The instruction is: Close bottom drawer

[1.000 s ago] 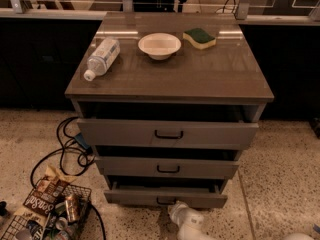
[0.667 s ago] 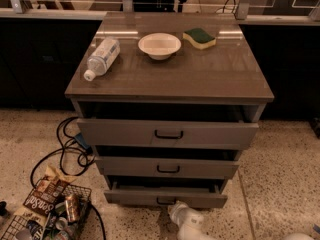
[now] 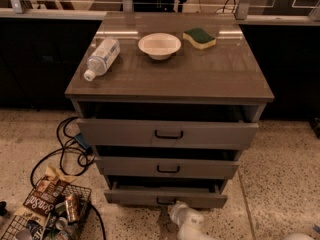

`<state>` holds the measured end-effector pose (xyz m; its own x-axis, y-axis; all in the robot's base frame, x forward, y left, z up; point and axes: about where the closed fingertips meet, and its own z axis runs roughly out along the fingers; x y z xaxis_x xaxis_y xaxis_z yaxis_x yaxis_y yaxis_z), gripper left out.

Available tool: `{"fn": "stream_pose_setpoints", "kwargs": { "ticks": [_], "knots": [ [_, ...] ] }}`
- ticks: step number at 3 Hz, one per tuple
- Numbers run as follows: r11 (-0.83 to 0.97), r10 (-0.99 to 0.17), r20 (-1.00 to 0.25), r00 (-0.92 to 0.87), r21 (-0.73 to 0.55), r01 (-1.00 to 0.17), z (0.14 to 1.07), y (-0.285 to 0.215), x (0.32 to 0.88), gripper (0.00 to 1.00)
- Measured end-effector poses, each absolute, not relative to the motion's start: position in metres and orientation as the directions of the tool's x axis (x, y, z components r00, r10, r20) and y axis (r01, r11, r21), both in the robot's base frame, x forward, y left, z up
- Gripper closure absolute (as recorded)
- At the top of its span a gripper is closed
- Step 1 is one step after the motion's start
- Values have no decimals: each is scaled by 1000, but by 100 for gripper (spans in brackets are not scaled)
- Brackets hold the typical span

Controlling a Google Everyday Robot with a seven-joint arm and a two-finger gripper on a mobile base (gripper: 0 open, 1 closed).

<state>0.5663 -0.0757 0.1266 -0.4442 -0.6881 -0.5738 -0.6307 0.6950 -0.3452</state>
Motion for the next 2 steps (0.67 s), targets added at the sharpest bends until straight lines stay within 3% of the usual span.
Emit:
{"fn": "stream_pose_setpoints", "kwargs": {
  "ticks": [2],
  "knots": [
    [695,-688,-574,-444,-345,-631,127,-76,566,52]
  ]
}}
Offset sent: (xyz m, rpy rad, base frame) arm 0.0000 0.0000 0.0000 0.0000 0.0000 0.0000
